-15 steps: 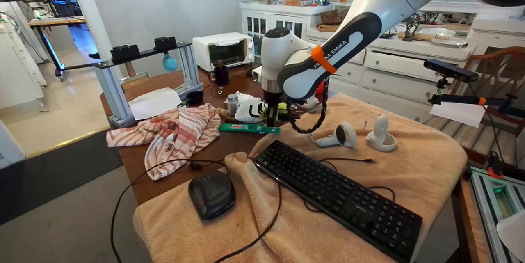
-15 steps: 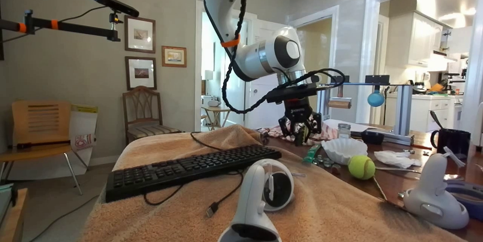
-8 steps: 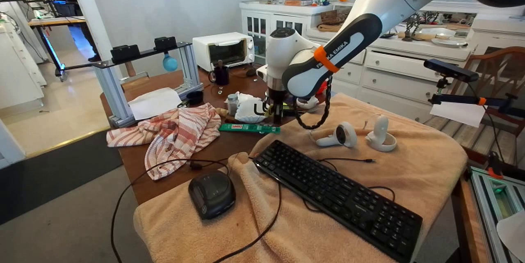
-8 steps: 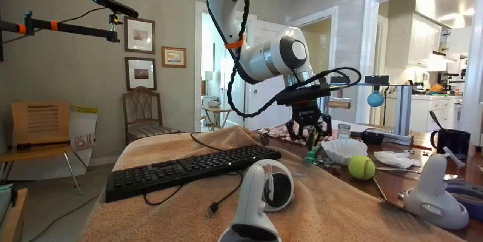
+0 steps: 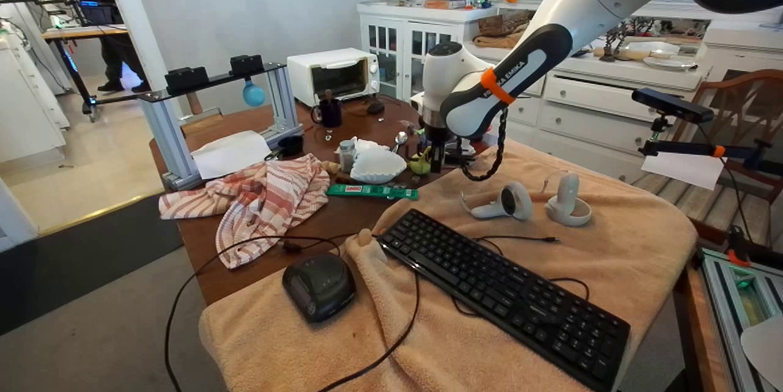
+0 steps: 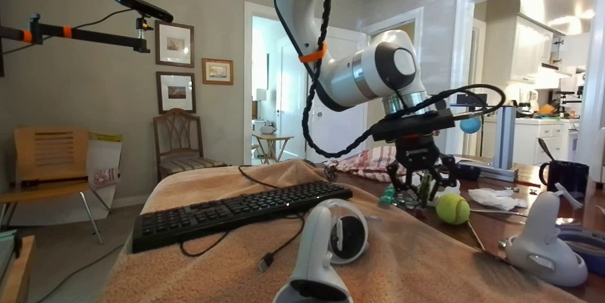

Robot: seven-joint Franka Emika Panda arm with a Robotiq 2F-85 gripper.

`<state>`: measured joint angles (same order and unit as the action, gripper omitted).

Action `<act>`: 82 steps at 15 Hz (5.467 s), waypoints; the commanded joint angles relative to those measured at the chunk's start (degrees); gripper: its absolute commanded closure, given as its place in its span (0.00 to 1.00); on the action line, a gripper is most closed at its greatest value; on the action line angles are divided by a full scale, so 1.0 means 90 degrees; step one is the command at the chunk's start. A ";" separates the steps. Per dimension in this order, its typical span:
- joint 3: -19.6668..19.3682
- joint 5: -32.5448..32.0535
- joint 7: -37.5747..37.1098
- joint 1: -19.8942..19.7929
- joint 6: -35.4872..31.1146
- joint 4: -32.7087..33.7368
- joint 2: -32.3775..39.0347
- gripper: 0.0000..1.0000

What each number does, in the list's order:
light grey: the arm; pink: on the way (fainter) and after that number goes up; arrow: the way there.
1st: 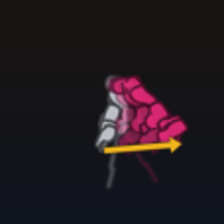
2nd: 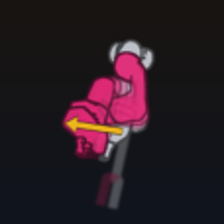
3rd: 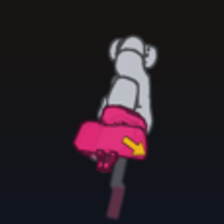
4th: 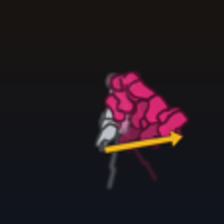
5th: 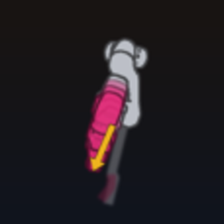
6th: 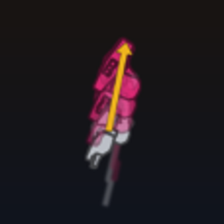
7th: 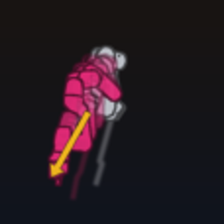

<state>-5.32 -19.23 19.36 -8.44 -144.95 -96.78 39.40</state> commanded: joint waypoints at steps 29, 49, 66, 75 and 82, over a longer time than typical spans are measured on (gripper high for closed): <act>-0.0017 0.0430 -0.0947 0.0359 0.0479 -0.0343 -0.0946 0.00; 0.0680 -0.0204 0.0928 0.0628 0.0365 -0.0662 -0.1388 0.00; 0.0949 0.0181 0.1892 0.0336 -0.0023 -0.0097 -0.0433 0.00; 0.1160 0.0620 0.2851 0.0065 0.0249 0.1553 0.1006 0.34; 0.1024 0.0607 0.2711 0.0194 0.0511 0.1852 0.1073 0.89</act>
<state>4.32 -14.67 43.70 -7.40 -143.26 -81.96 48.79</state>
